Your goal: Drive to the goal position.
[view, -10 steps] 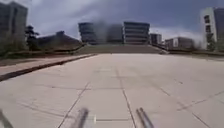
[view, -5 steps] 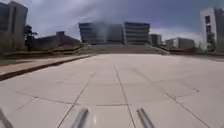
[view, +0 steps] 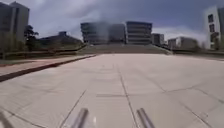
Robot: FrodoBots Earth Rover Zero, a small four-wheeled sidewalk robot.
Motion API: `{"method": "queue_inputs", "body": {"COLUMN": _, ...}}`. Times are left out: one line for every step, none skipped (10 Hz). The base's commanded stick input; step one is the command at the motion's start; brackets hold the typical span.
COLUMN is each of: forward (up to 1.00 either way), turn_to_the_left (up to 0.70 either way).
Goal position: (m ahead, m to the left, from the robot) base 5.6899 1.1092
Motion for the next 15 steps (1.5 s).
{"method": "queue_inputs", "body": {"forward": 1.00, "turn_to_the_left": 0.00}}
{"method": "queue_inputs", "body": {"forward": 1.00, "turn_to_the_left": 0.00}}
{"method": "queue_inputs", "body": {"forward": 1.00, "turn_to_the_left": -0.02}}
{"method": "queue_inputs", "body": {"forward": 1.00, "turn_to_the_left": -0.10}}
{"method": "queue_inputs", "body": {"forward": 1.00, "turn_to_the_left": -0.20}}
{"method": "queue_inputs", "body": {"forward": 1.00, "turn_to_the_left": -0.35}}
{"method": "queue_inputs", "body": {"forward": 1.00, "turn_to_the_left": -0.24}}
{"method": "queue_inputs", "body": {"forward": 1.00, "turn_to_the_left": -0.01}}
{"method": "queue_inputs", "body": {"forward": 1.00, "turn_to_the_left": 0.00}}
{"method": "queue_inputs", "body": {"forward": 1.00, "turn_to_the_left": 0.00}}
{"method": "queue_inputs", "body": {"forward": 1.00, "turn_to_the_left": 0.00}}
{"method": "queue_inputs", "body": {"forward": 1.00, "turn_to_the_left": 0.00}}
{"method": "queue_inputs", "body": {"forward": 1.00, "turn_to_the_left": 0.00}}
{"method": "queue_inputs", "body": {"forward": 1.00, "turn_to_the_left": 0.00}}
{"method": "queue_inputs", "body": {"forward": 1.00, "turn_to_the_left": 0.00}}
